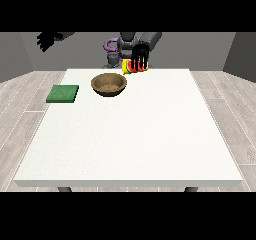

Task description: Pick the cup and pour the ball into the bowl, then pick the bowl and place it on the pad

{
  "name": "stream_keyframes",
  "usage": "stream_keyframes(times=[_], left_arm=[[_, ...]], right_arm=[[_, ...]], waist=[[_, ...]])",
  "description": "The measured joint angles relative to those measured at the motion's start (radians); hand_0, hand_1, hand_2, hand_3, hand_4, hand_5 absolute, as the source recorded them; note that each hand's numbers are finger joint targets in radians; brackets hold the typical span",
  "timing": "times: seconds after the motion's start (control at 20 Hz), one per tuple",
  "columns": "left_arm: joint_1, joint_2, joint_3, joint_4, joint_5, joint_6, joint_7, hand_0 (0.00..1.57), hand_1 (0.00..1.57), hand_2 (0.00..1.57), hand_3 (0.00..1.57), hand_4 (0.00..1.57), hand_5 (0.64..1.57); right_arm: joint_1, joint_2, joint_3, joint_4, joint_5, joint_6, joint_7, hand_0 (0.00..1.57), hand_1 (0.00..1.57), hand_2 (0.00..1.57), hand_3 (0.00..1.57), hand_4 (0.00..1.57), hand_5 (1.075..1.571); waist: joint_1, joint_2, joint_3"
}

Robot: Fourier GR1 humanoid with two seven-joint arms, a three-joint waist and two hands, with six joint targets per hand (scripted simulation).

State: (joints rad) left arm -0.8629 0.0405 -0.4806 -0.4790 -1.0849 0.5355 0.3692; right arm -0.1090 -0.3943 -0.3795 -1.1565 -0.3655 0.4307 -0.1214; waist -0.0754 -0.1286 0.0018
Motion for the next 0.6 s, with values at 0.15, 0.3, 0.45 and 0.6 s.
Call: stream_keyframes(times=[0.15, 0.3, 0.45, 0.6], left_arm=[[-0.015, -0.021, -0.066, -0.034, -0.051, -0.055, 0.126, 0.67, 0.67, 1.57, 1.20, 0.87, 1.571], [-0.016, -0.031, -0.131, -0.061, -0.105, -0.118, 0.207, 0.41, 0.41, 1.51, 1.29, 0.70, 1.565], [-0.019, -0.036, -0.200, -0.118, -0.128, -0.226, 0.263, 0.00, 0.00, 1.05, 1.37, 0.75, 1.569], [-0.040, -0.038, -0.257, -0.176, -0.138, -0.343, 0.284, 0.00, 0.00, 1.20, 1.50, 0.89, 1.570]], right_arm=[[-0.030, 0.005, 0.015, 0.013, 0.004, 0.007, 0.006, 0.00, 0.00, 0.00, 0.00, 0.66, 1.562], [-0.052, 0.016, 0.031, 0.016, 0.014, 0.000, 0.009, 0.00, 0.00, 0.00, 0.00, 0.67, 1.561], [-0.072, 0.033, 0.050, 0.026, 0.027, -0.011, 0.016, 0.00, 0.00, 0.00, 0.00, 0.67, 1.560], [-0.074, 0.046, 0.060, 0.043, 0.039, -0.004, -0.009, 0.00, 0.00, 0.00, 0.00, 0.69, 1.563]], waist=[[-0.029, 0.007, -0.0005], [-0.042, 0.005, -0.0010], [-0.060, -0.012, -0.0009], [-0.074, -0.009, -0.0011]])
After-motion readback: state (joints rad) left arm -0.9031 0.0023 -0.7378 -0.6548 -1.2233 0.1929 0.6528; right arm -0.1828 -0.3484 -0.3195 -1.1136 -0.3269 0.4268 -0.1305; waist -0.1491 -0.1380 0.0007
